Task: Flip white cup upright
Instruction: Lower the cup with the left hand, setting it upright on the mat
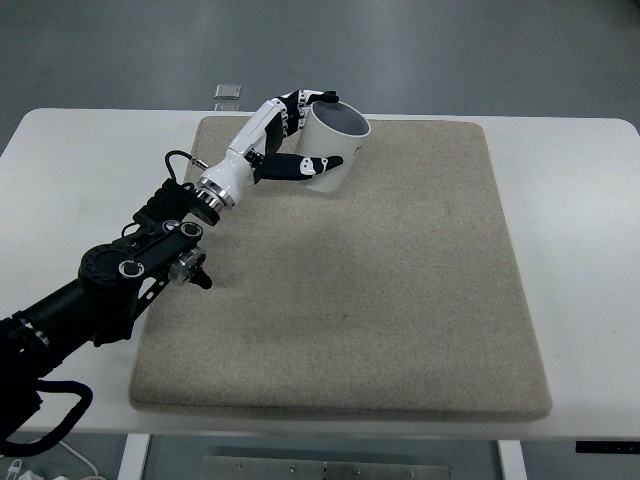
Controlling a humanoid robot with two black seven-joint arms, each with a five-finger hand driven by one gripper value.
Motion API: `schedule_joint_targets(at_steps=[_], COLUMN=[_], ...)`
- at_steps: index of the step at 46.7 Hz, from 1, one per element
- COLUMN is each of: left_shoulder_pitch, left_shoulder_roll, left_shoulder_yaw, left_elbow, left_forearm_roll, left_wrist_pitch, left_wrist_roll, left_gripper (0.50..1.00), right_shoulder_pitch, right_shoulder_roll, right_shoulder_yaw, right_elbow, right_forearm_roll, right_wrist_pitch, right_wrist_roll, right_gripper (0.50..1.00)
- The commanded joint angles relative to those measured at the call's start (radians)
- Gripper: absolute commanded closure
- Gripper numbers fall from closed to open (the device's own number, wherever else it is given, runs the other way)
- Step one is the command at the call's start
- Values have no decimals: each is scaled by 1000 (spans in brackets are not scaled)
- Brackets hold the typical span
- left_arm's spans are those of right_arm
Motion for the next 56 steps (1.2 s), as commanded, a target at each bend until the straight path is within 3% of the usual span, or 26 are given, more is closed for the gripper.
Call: schedule_joint_targets(at_steps=[1, 33, 40, 56], left_shoulder_pitch=[0, 29, 37, 42], left_shoulder_roll=[-14, -34, -37, -37], left_shoulder_yaw=[3, 29, 67, 78], left_elbow=[28, 94, 94, 80], left_forearm_roll=[2, 8, 5, -3], left_wrist_pitch=[7, 21, 73, 73], left_wrist_roll=[0, 0, 0, 0], left_gripper=[943, 911, 829, 609], right_shoulder_pitch=[0, 0, 0, 0], right_shoulder_roll=[0, 0, 0, 0], right_shoulder_yaw=[0, 0, 0, 0], right_elbow=[0, 0, 0, 0], right_forearm_roll=[1, 1, 1, 1], right_wrist_pitch=[0, 0, 0, 0], right_wrist_roll=[0, 0, 0, 0], right_gripper=[572, 572, 572, 572])
